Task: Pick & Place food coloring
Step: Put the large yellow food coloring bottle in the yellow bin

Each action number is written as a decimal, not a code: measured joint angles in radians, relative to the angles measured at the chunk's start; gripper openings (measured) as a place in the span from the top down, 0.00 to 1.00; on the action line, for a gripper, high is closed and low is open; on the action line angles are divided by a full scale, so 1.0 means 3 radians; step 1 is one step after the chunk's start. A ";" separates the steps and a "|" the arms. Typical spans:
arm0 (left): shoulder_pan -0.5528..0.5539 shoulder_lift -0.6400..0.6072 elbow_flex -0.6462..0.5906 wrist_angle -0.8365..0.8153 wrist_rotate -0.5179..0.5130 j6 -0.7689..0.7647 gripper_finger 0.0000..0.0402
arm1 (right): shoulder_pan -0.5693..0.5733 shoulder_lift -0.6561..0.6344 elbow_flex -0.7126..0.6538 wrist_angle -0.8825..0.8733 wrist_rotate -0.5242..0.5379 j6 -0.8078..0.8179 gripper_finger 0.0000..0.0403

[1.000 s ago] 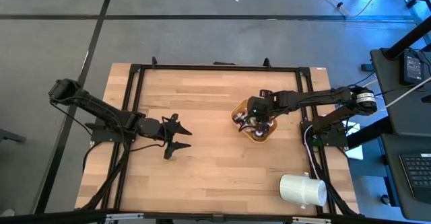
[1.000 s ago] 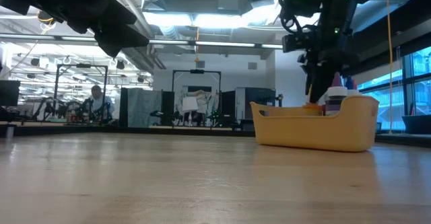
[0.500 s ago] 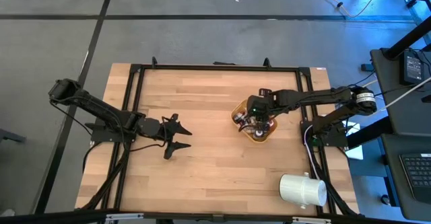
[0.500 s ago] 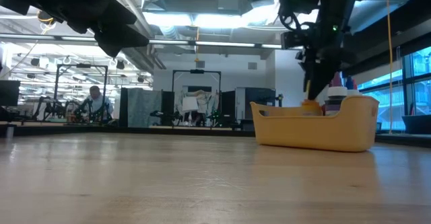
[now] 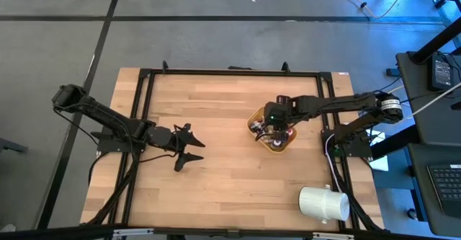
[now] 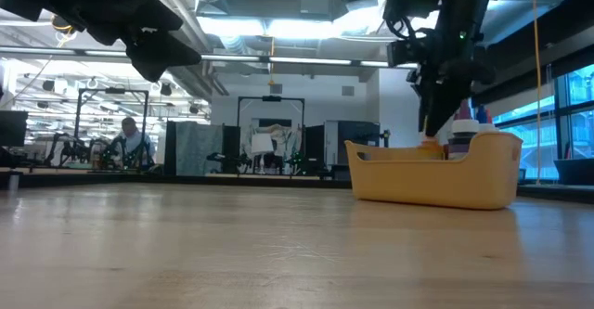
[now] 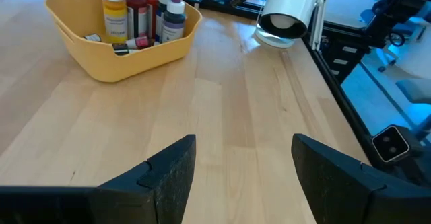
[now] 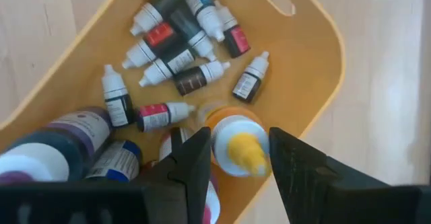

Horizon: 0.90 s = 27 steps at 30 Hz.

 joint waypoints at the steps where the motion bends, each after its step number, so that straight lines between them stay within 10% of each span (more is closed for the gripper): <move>1: 0.0000 -0.0001 0.0000 0.0000 0.0000 0.0000 0.40 | 0.0000 0.0000 -0.0018 0.0014 0.0000 0.0034 0.63; 27: 0.0000 -0.0001 0.0000 0.0002 0.0000 -0.0001 0.40 | 0.0003 -0.0003 -0.0069 -0.0029 0.0000 0.0156 0.59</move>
